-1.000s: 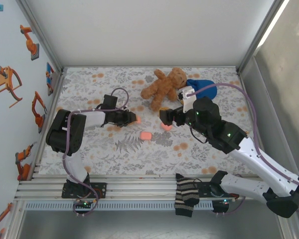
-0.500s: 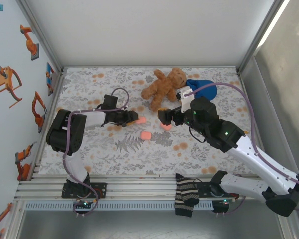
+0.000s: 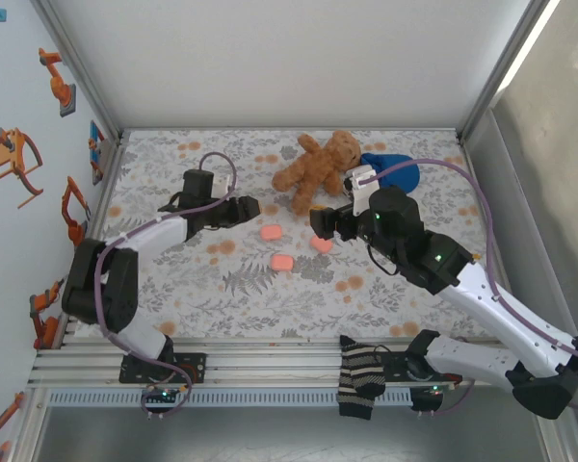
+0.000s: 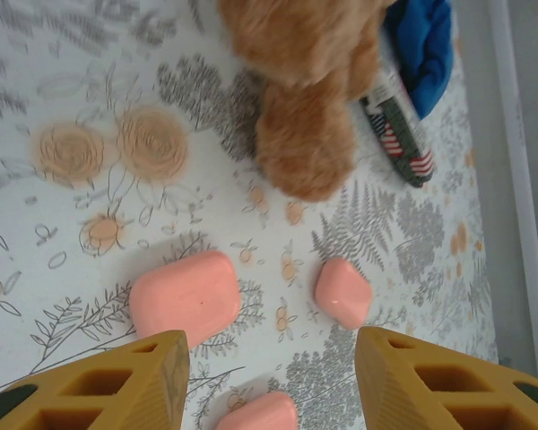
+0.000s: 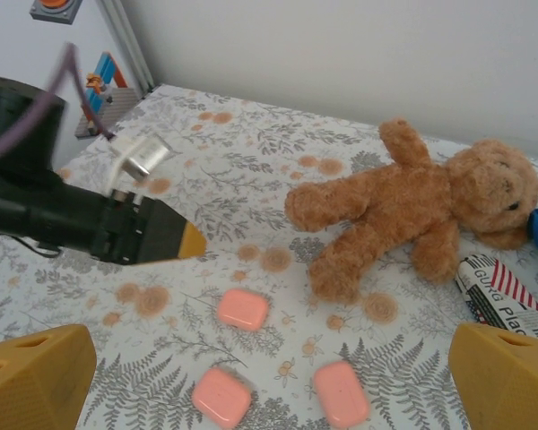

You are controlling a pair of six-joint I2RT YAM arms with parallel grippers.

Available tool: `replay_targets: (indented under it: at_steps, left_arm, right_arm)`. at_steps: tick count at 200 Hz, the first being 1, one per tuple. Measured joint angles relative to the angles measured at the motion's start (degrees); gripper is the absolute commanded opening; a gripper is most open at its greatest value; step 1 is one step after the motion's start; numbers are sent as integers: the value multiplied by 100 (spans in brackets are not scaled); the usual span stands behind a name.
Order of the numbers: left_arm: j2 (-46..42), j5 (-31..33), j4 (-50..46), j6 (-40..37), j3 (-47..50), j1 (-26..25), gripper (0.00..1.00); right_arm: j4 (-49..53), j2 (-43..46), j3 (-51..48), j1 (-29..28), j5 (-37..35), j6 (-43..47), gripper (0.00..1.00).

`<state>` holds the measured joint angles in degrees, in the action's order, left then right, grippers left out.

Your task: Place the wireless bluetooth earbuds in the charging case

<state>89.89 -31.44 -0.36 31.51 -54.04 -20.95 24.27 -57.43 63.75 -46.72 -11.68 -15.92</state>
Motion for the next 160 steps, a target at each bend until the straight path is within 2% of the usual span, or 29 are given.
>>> replay_targets:
  at_steps: [39, 71, 89, 102, 160]
  left_arm:
    - [-1484, 855, -542, -595, 13, 109, 74]
    - [-2715, 1915, -896, -1102, 232, 170, 93]
    - [-3322, 2507, -1014, -1338, 485, 225, 100]
    - [-3687, 2924, -1064, -1499, 684, 267, 96]
    - [-4562, 4516, -846, -1996, 1572, 426, 96]
  right_arm:
    - [83, -2, 0, 387, -297, 175, 100]
    - [52, 35, -61, 822, -706, 382, 100]
    - [-17, 188, -315, 1115, -949, 496, 100]
    - [-74, 343, -549, 1357, -1113, 575, 100]
    - [-745, 1154, -1738, 2603, -1488, 852, 100]
